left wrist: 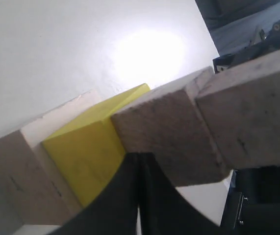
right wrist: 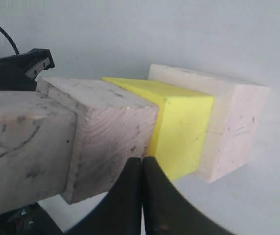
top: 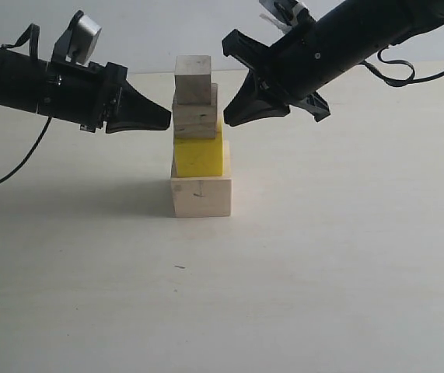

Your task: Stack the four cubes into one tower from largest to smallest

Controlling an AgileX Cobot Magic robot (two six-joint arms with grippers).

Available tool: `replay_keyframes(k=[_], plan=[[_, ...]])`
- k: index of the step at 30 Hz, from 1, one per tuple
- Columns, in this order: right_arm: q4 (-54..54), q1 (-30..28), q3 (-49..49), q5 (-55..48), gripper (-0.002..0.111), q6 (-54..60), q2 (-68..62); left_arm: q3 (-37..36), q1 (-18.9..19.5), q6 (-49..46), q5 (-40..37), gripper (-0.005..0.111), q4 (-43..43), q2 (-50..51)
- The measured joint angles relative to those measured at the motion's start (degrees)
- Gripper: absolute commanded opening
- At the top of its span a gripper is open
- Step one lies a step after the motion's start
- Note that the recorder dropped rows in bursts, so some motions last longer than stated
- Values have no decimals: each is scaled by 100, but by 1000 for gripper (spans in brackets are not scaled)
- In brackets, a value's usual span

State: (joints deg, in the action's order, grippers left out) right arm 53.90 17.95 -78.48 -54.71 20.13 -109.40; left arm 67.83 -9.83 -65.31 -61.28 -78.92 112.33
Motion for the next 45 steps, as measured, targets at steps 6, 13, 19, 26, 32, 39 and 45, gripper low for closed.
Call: replay_keyframes(k=[6, 13, 19, 26, 32, 39, 45], plan=[[-11, 0, 0, 89, 0, 0, 0, -48, 0, 0, -78, 0, 24, -115], [-11, 0, 0, 136, 0, 0, 0, -47, 0, 0, -89, 0, 46, -190], [-23, 0, 0, 149, 0, 0, 0, -47, 0, 0, -100, 0, 72, -202], [-31, 0, 0, 149, 0, 0, 0, -109, -49, 0, -100, 0, 143, -202], [-31, 0, 0, 149, 0, 0, 0, -113, -74, 0, -100, 0, 191, -202], [-45, 0, 0, 149, 0, 0, 0, -113, -77, 0, -100, 0, 203, -202], [-109, 0, 0, 149, 0, 0, 0, -113, -77, 0, -100, 0, 203, -202]])
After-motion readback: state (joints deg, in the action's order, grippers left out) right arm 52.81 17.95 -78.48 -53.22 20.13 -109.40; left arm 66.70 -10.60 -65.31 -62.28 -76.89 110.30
